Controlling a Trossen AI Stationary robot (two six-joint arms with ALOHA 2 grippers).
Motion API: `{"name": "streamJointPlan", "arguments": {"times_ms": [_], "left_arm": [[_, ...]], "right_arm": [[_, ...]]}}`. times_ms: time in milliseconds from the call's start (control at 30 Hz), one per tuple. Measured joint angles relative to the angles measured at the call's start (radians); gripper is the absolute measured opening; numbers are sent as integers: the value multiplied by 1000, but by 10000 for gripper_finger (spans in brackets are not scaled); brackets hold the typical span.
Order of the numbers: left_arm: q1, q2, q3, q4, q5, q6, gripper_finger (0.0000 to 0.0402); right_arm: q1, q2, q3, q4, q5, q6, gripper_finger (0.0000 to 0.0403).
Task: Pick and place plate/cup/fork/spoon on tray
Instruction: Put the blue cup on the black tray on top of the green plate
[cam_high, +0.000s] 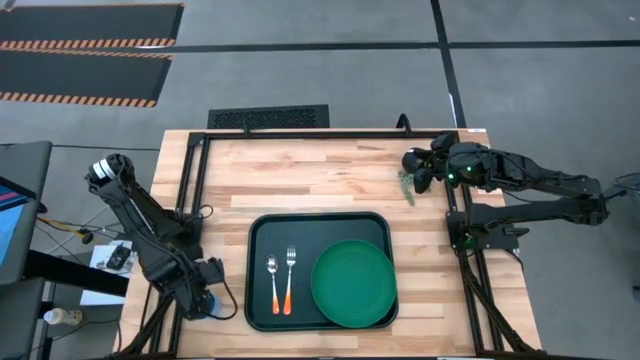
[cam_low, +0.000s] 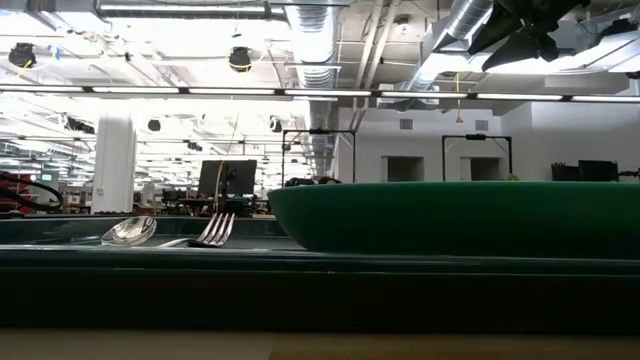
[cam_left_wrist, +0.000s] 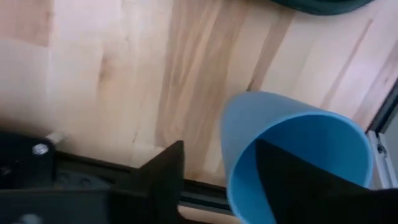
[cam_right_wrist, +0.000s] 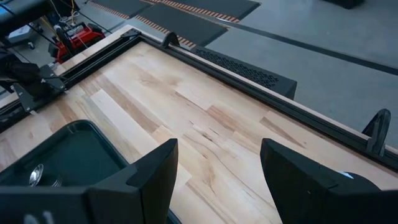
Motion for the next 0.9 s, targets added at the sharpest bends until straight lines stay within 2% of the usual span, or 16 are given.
{"name": "streamJointPlan", "arguments": {"times_ms": [300,500,633,767,833,900], "left_arm": [[8,1,-9,15,62,-45,13],[10,2,91,-56,54,-247,2],[55,2,198,-112,-91,-427,1],[185,1,284,-209,-263,-542,1],[282,1,312,-249,-317,-520,1],[398,1,325,-245,-339,-419,0]], "right_arm": [[0,0,0,0,0,1,255],[0,0,-1,0,0,1,255],[0,0,-1,-3,0,5,255],[-9,7,-1,-6,0,6,255],[-19,15,-1,-10,0,11,255],[-30,27,-1,-9,1,11,255]]}}
